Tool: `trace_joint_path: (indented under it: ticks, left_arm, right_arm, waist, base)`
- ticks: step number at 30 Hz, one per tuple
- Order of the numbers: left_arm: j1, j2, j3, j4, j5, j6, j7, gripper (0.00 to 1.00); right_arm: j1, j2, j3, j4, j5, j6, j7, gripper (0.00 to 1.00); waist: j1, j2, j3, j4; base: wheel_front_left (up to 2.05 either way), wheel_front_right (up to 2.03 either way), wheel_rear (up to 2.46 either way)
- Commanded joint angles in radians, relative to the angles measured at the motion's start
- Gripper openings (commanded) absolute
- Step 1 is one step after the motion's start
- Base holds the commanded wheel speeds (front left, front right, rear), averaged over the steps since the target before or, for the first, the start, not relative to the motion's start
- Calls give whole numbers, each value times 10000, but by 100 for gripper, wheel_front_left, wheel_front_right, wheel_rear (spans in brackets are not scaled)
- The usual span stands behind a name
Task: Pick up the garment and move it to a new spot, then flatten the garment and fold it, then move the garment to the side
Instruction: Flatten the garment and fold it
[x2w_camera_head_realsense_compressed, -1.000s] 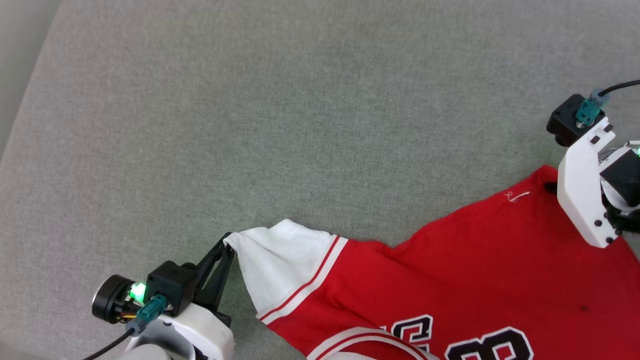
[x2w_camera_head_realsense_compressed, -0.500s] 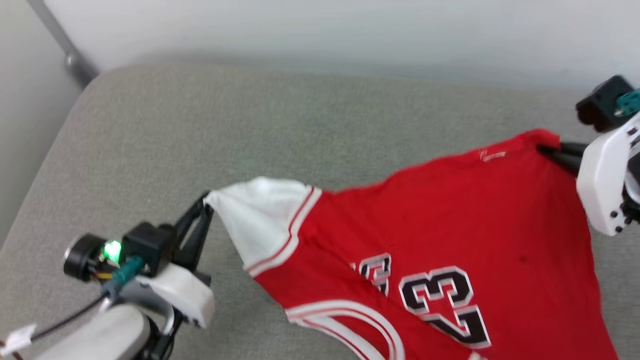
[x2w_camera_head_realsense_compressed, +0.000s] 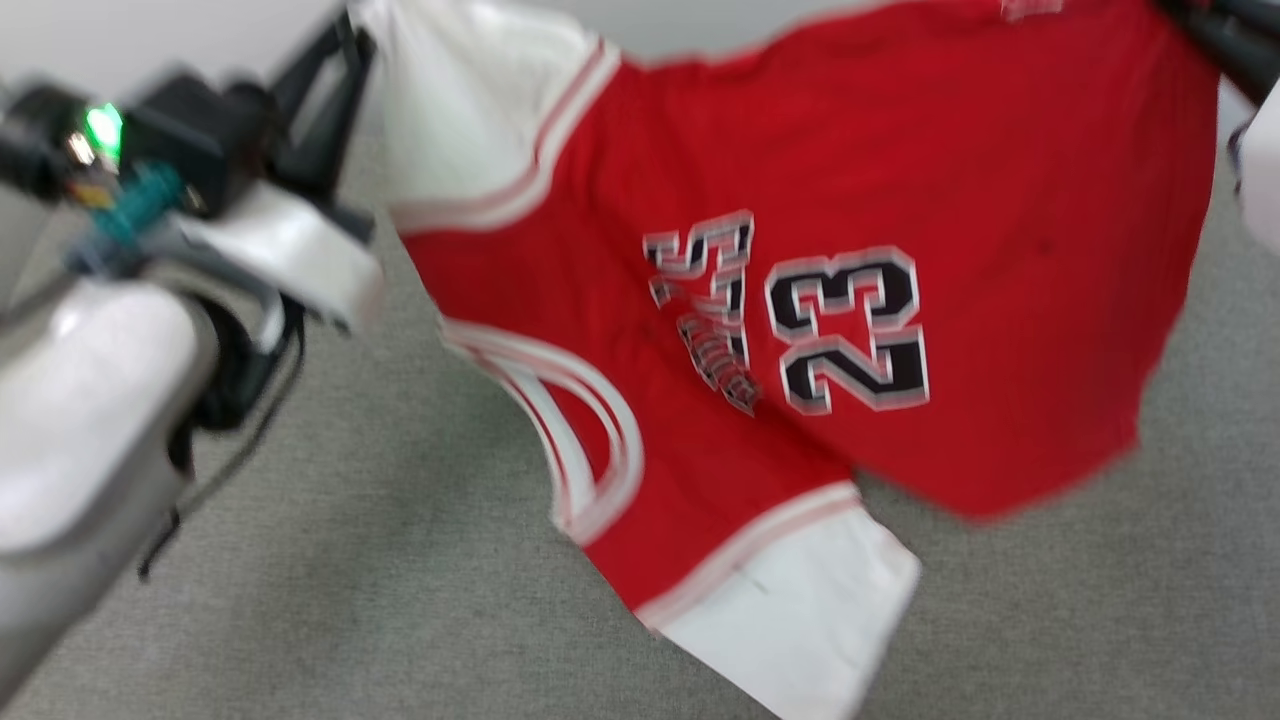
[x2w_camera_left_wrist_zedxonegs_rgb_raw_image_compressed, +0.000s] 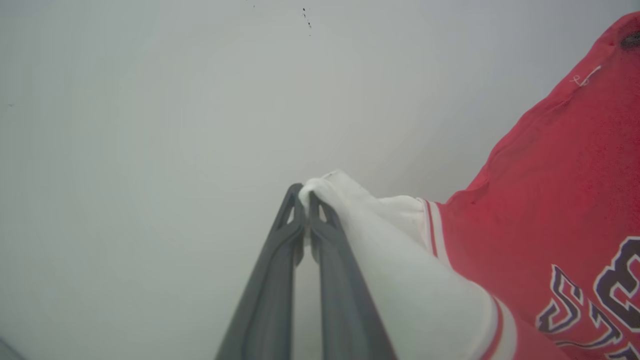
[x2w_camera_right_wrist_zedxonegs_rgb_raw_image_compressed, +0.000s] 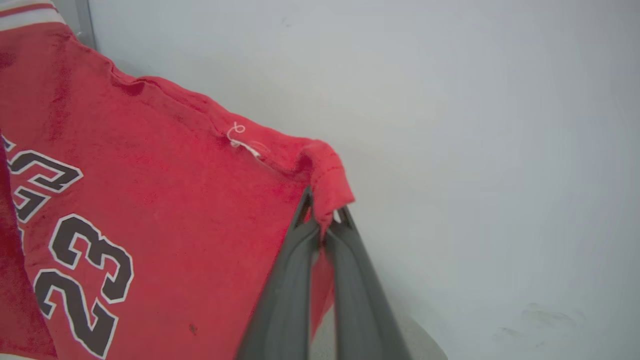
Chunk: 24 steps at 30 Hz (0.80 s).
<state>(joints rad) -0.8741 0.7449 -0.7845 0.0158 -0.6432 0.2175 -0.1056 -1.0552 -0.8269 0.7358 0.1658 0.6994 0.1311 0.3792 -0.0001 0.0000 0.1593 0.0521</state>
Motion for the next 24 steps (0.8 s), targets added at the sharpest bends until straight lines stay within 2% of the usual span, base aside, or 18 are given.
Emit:
trace_joint_path:
  ticks: [1,10,19,24]
  left_arm:
    - [-808,-181,155,240,128,-182,94,0]
    - [-4611,-760,634,1778,780,-1068,428,0]
    - [-8056,-1158,926,3452,1522,-1752,289,0]
    - [-9550,-1440,997,4345,1749,-2084,103,0]
  right_arm:
    - [-554,179,-249,101,-275,-9,-18,0]
    - [-3355,1022,-1139,1047,-1605,-9,-203,0]
    - [-6239,1498,-1031,2202,-2911,-9,-702,0]
    - [-7482,1756,-909,2980,-3123,-9,-1003,0]
  waist:
    - [1,0,571,-121]
    - [1,0,2362,-236]
    - [1,0,3562,-258]
    - [1,0,3830,-185]
  base:
    - [0,0,0]
    - [0,0,0]
    - [0,0,0]
    - [0,0,0]
